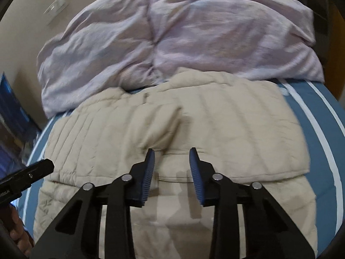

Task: Fold large clothes
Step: 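Fold the held sleeve across the jacket back with the left tool, release, then grasp the jacket hem with both tools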

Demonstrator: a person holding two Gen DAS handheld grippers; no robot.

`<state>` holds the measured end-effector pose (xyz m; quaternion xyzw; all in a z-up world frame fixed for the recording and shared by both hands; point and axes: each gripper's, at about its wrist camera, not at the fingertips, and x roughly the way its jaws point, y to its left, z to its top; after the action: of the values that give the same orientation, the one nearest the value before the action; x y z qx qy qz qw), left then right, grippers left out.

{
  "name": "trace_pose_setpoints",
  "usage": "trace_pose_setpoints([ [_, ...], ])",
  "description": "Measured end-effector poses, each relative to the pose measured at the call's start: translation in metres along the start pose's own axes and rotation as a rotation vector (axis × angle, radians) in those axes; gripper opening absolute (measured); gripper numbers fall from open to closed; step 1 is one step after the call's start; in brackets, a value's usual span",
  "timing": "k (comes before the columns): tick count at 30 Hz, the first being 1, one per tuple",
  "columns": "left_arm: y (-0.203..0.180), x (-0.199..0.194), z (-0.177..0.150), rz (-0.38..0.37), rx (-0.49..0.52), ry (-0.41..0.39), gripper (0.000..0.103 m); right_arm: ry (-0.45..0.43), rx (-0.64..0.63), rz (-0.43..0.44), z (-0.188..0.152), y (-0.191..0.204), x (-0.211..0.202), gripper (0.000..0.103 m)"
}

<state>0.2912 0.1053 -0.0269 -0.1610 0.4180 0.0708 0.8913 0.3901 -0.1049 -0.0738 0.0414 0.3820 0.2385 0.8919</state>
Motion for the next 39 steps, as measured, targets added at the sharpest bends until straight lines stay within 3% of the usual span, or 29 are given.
trace_pose_setpoints([
  [6,0.033,-0.008,-0.016,0.05,-0.011,0.001,0.058,0.125,-0.048,-0.086,-0.008,0.011,0.044,0.025],
  [9,0.047,-0.021,-0.027,0.051,-0.009,-0.005,0.058,0.102,-0.023,-0.071,-0.006,0.005,0.029,0.026],
  [11,0.059,-0.034,-0.039,0.06,0.006,-0.013,0.064,0.07,-0.01,-0.054,-0.004,-0.001,0.008,0.037],
  [13,0.07,-0.047,-0.053,0.064,0.013,-0.02,0.067,0.035,-0.001,-0.048,-0.005,-0.008,-0.013,0.076],
  [14,0.078,-0.055,-0.061,0.065,0.014,-0.018,0.067,0.015,-0.004,-0.043,-0.008,-0.011,-0.025,0.079],
  [18,0.104,-0.078,-0.092,0.064,0.001,-0.002,0.067,0.014,-0.038,-0.049,-0.029,-0.033,-0.068,0.079],
  [26,0.15,-0.113,-0.154,0.033,-0.058,0.014,0.067,0.056,0.027,-0.11,-0.096,-0.108,-0.128,0.079],
  [32,0.16,-0.118,-0.184,-0.023,-0.093,0.018,0.065,0.058,0.12,-0.119,-0.155,-0.164,-0.158,0.079],
  [39,0.153,-0.114,-0.203,-0.062,-0.093,0.022,0.057,0.038,0.132,-0.069,-0.191,-0.176,-0.169,0.079],
])
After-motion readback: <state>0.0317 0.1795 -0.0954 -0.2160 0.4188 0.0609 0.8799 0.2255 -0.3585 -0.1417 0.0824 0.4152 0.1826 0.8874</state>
